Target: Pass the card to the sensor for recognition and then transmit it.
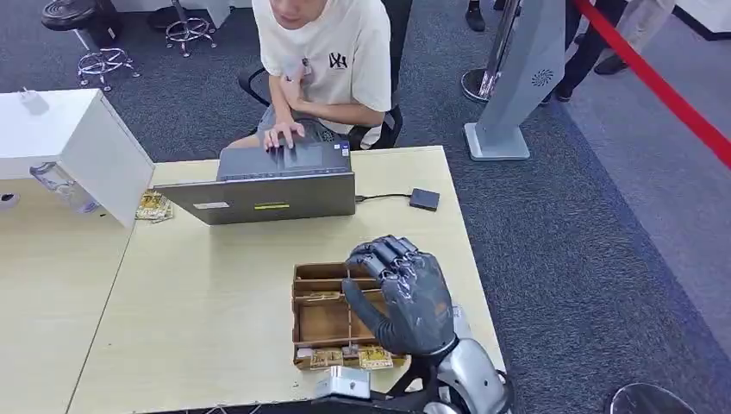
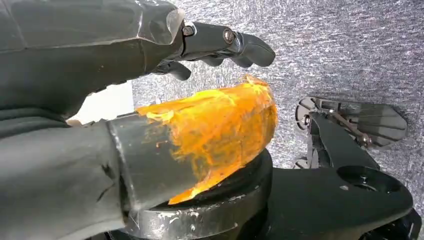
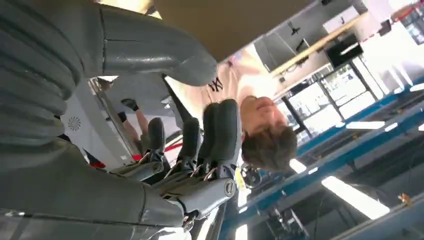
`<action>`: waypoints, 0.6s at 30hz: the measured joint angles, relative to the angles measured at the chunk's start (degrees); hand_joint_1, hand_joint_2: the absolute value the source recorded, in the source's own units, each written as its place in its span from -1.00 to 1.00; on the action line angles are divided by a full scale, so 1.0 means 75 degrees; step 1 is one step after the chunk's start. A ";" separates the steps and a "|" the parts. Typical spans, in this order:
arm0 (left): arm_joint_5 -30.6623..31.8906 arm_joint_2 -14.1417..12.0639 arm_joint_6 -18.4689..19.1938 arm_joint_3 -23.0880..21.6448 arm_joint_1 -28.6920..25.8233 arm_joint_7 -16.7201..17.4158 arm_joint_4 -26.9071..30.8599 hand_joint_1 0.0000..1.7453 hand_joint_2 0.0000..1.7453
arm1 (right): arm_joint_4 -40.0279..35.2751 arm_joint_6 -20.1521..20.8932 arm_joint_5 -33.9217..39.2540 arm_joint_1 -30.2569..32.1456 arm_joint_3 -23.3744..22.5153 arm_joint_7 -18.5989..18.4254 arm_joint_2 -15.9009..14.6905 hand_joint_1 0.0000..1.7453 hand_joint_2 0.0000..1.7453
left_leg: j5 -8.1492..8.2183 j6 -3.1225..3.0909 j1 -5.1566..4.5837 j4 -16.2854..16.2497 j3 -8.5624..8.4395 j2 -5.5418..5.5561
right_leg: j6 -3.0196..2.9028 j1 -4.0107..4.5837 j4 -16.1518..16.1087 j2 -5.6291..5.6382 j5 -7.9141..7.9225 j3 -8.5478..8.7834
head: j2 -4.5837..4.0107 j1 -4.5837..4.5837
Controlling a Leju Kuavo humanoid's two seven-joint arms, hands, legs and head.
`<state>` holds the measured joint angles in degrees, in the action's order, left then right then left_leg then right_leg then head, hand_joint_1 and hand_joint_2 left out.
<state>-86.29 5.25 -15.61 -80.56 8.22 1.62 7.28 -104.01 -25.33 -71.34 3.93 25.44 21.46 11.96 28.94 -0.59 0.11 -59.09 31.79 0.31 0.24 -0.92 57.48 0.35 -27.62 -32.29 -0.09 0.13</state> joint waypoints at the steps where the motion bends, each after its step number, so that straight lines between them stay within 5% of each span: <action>1: 0.0000 0.0000 0.0000 0.0000 0.0000 -0.0003 0.0000 -1.00 -1.00 | 0.0076 0.0026 -0.0023 -0.0018 0.0023 -0.0032 -0.0006 0.10 1.00 | 0.0000 0.0000 0.0000 0.0000 0.0000 0.0000 | 0.0000 0.0000 0.0000 0.0000 0.0000 0.0000 | 0.0000 0.0000; 11: 0.0000 -0.0003 0.0000 0.0000 -0.0001 -0.0047 0.0000 -1.00 -1.00 | 0.0672 0.0076 -0.0431 -0.0099 0.0082 -0.0251 -0.0064 0.14 1.00 | 0.0000 0.0000 0.0000 0.0000 0.0000 0.0000 | 0.0000 0.0000 0.0000 0.0000 0.0000 0.0000 | 0.0000 0.0000; 18: 0.0000 -0.0003 0.0000 0.0000 0.0000 -0.0047 0.0000 -1.00 -1.00 | 0.0871 0.0055 -0.0609 -0.0100 0.0067 -0.0373 -0.0064 -0.04 1.00 | 0.0000 0.0000 0.0000 0.0000 0.0000 0.0000 | 0.0000 0.0000 0.0000 0.0000 0.0000 0.0000 | 0.0000 0.0000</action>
<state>-86.29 5.22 -15.61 -80.56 8.21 1.27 7.28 -97.48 -24.92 -75.91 3.18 25.94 18.67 11.47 28.94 -0.59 0.10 -59.10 31.79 0.31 0.24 -0.92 57.48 0.35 -27.62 -32.30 -0.09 0.13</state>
